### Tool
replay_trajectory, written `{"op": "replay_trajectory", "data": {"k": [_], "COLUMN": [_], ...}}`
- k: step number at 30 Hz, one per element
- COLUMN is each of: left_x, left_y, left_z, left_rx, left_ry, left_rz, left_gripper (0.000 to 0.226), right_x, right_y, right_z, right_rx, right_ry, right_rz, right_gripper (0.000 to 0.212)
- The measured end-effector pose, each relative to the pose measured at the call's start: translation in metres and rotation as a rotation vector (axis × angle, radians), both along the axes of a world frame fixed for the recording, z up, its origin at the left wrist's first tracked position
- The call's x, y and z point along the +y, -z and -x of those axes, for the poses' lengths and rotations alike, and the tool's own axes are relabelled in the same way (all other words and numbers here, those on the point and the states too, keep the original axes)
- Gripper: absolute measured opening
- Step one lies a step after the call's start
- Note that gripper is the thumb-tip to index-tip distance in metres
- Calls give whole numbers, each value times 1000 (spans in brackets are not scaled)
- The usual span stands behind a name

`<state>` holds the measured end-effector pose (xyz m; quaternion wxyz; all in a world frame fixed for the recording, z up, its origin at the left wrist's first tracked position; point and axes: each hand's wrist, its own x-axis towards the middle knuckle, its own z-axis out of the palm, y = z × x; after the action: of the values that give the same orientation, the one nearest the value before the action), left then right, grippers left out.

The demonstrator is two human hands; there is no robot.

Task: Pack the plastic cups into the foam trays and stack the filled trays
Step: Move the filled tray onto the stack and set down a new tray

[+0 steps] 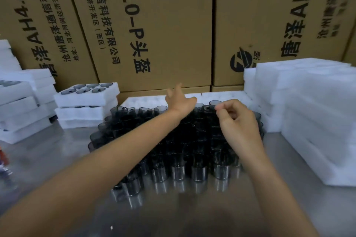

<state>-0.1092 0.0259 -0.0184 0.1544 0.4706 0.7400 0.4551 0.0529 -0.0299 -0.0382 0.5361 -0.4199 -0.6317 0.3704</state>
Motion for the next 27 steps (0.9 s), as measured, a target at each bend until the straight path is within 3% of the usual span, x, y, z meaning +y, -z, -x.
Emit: {"op": "replay_trajectory", "data": {"k": [2, 6, 10, 12, 16, 19, 23, 27], "left_x": [-2, -7, -11, -15, -21, -27, -44, -69], "left_y": [0, -6, -8, -8, -9, -12, -22, -31], "left_z": [-49, -122, -177, -202, -229, -223, -191, -131], "left_rx": [-31, -288, -277, -332, -456, -532, -650, -790], "left_ry": [139, 303, 406, 439, 488, 465, 429, 464], "left_rz": [-6, -73, -114, -109, -52, -74, -243, -293], "left_gripper": [70, 52, 59, 57, 52, 44, 10, 36], "right_x": [-4, -6, 8, 21, 36, 26, -10, -47], "right_y": [-6, -23, -37, -41, -45, -47, -42, -33], "right_z": [-13, -57, -124, -152, -185, -190, -191, -190], "right_rx": [-76, -235, -667, -920, -1171, -1188, -977, -808], "right_ry": [33, 202, 606, 772, 736, 696, 703, 330], "right_rz": [-53, -171, -374, -306, -59, -211, -491, -657], "right_gripper": [12, 11, 30, 41, 38, 22, 26, 35]}}
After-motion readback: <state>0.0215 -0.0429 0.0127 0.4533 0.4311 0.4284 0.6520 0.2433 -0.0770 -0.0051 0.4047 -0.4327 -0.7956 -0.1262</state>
